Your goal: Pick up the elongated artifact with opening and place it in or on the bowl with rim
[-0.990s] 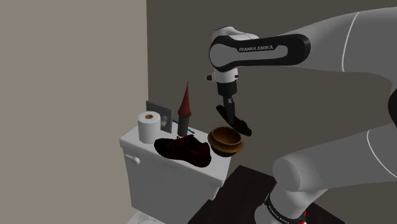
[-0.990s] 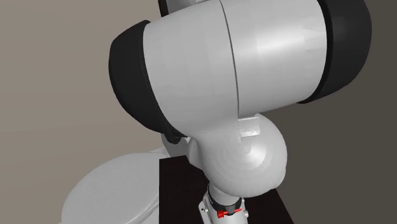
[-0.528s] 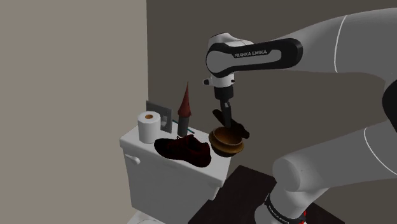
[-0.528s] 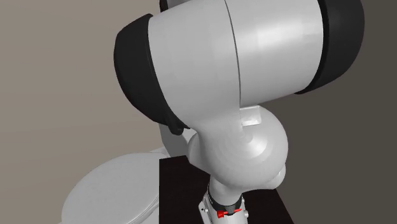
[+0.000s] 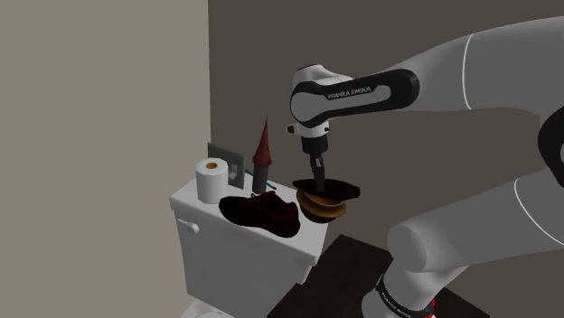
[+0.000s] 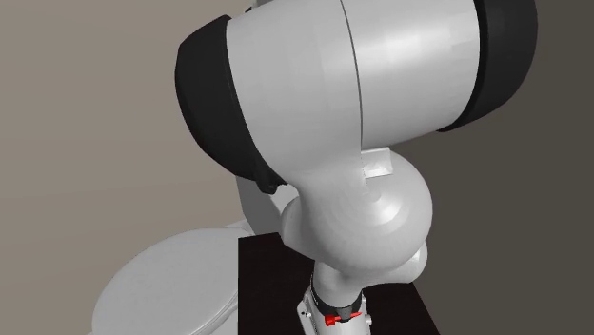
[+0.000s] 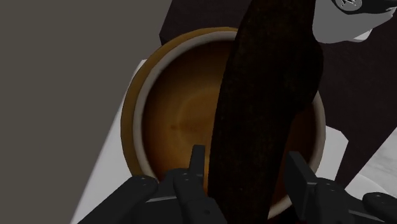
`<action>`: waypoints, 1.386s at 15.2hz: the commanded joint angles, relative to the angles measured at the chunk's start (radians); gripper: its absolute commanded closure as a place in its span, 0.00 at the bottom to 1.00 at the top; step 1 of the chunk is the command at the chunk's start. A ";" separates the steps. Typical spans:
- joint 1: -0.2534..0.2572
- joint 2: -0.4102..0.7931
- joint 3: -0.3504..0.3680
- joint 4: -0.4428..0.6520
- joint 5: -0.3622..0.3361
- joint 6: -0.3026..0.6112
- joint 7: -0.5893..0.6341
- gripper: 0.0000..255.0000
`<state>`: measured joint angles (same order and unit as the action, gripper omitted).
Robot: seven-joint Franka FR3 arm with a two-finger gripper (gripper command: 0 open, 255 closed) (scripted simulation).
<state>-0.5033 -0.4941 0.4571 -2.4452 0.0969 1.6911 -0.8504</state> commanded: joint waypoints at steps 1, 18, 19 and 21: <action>0.001 0.002 0.002 -0.010 0.001 0.010 0.001 1.00; -0.009 0.025 -0.001 0.131 -0.012 -0.109 0.009 0.00; -0.009 0.025 -0.001 0.131 -0.012 -0.109 0.009 0.00; -0.009 0.025 -0.001 0.131 -0.012 -0.109 0.009 0.00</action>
<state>-0.5122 -0.4699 0.4560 -2.3160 0.0849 1.5841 -0.8418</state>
